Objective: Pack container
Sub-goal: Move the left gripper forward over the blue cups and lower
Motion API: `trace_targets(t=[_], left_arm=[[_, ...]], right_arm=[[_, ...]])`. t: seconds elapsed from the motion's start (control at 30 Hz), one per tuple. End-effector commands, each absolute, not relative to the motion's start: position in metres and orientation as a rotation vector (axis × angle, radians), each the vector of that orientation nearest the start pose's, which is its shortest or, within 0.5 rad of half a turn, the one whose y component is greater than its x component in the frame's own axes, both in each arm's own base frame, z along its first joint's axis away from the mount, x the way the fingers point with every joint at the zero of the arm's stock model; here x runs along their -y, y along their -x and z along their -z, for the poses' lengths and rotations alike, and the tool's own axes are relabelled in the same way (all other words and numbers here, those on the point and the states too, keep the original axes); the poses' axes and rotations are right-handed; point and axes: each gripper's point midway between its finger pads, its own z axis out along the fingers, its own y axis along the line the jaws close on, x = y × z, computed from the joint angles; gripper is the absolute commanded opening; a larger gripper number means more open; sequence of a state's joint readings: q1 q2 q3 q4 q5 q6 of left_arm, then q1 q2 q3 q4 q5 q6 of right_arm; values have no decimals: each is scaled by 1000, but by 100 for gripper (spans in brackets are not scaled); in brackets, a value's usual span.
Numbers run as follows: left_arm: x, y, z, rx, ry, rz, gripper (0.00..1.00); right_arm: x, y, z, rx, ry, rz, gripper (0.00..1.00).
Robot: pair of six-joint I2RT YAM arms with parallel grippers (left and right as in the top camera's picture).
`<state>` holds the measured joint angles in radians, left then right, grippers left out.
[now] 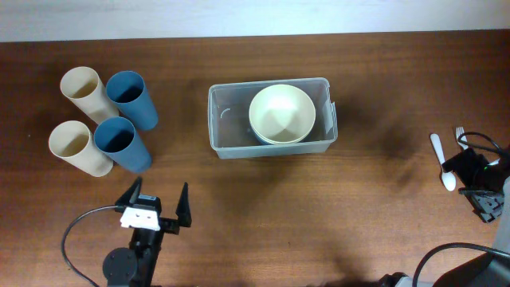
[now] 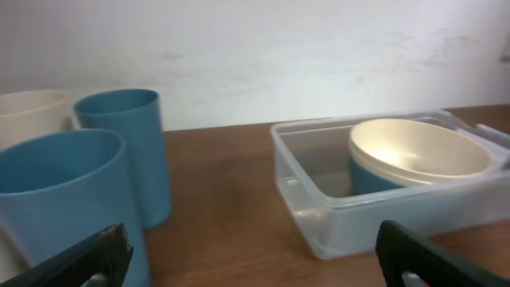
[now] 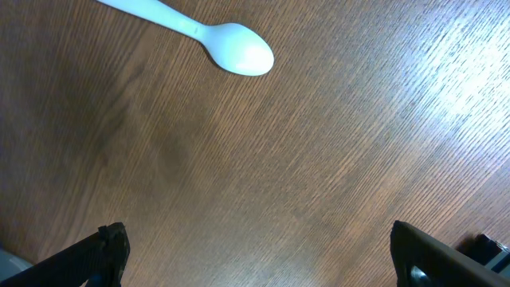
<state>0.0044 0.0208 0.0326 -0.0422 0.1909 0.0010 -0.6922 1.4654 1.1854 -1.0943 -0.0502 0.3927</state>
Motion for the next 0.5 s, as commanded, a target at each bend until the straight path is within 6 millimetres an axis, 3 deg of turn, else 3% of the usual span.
trace_targets(t=[0.0,0.17,0.27,0.37,0.47], left_arm=[[40,-236,-227,-1522,-202,168,99],[42,-242,-271,-1677,-277,130,100],[62,-247,-291,-1761,-488,164,100],[72,-257,-305,-1807,-531,245,100],[63,-274,-311,-1850,-481,202,100]], right_arm=[[180,-231,-126,-2509,-1522,-37,99],[180,-231,-126,-2509,-1522,-37,99],[180,-231,-126,-2509,-1522,-37,99],[180,-231,-126,-2509,-1522,-37,99],[180,-231,-126,-2509,-1522,-37,99]])
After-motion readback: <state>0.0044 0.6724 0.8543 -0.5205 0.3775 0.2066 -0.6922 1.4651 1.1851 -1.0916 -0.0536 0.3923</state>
